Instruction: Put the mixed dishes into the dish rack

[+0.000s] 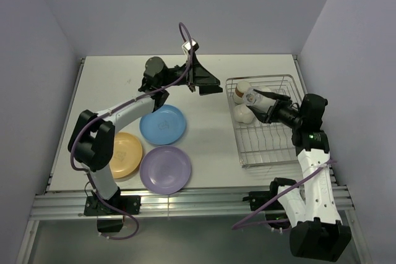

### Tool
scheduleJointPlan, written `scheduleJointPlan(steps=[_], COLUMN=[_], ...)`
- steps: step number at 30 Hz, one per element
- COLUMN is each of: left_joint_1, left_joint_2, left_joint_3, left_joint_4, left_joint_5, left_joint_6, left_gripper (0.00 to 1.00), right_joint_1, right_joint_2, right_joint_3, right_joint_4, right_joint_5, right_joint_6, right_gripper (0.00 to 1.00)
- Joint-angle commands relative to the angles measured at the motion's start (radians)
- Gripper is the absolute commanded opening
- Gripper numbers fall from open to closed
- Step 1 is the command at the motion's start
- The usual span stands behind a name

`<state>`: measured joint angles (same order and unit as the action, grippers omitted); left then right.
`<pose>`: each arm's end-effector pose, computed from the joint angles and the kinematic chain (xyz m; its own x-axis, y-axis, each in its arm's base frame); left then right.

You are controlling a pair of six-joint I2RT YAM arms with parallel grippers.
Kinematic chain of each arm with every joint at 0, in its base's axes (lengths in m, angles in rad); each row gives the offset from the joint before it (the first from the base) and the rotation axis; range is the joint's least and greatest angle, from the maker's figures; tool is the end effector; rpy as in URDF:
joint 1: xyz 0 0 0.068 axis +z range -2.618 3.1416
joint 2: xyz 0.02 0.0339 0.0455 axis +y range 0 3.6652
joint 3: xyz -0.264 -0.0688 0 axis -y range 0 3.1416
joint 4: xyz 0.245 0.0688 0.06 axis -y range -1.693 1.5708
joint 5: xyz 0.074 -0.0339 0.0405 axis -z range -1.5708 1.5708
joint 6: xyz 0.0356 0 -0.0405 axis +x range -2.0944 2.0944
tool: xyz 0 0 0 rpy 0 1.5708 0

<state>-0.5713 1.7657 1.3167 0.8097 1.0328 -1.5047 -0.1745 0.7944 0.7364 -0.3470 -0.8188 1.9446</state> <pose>0.3235 -0.2443 0.3528 -0.9313 -0.0092 -0.3642 0.3592 -0.1906 -0.9136 0.1753 -0.0045 0.3088 -0.3633 0.7098 0.6035 0.5593 -0.3519 0.7506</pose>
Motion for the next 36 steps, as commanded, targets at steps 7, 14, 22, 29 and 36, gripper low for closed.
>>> scheduleJointPlan(steps=[7, 14, 22, 29, 36], left_joint_1=[-0.05, -0.067, -0.071, -0.073, -0.076], left_joint_2=[0.104, 0.201, 0.279, 0.313, 0.364], left_joint_3=[0.082, 0.183, 0.292, 0.326, 0.372], left_joint_4=[0.347, 0.509, 0.568, 0.627, 0.878], left_joint_5=[0.009, -0.022, -0.031, -0.056, -0.115], left_joint_6=[-0.224, -0.371, -0.459, -0.514, -0.704], left_gripper=[0.99, 0.98, 0.93, 0.92, 0.83], right_joint_1=[0.052, 0.09, 0.147, 0.167, 0.167], right_joint_2=[0.037, 0.065, 0.052, 0.06, 0.08], right_joint_3=[0.161, 0.212, 0.251, 0.248, 0.176], right_joint_4=[0.154, 0.23, 0.223, 0.255, 0.359], right_joint_5=[-0.105, -0.146, -0.161, -0.149, -0.149], right_joint_6=[0.108, 0.169, 0.192, 0.212, 0.261], right_gripper=[0.0, 0.0, 0.0, 0.0, 0.0])
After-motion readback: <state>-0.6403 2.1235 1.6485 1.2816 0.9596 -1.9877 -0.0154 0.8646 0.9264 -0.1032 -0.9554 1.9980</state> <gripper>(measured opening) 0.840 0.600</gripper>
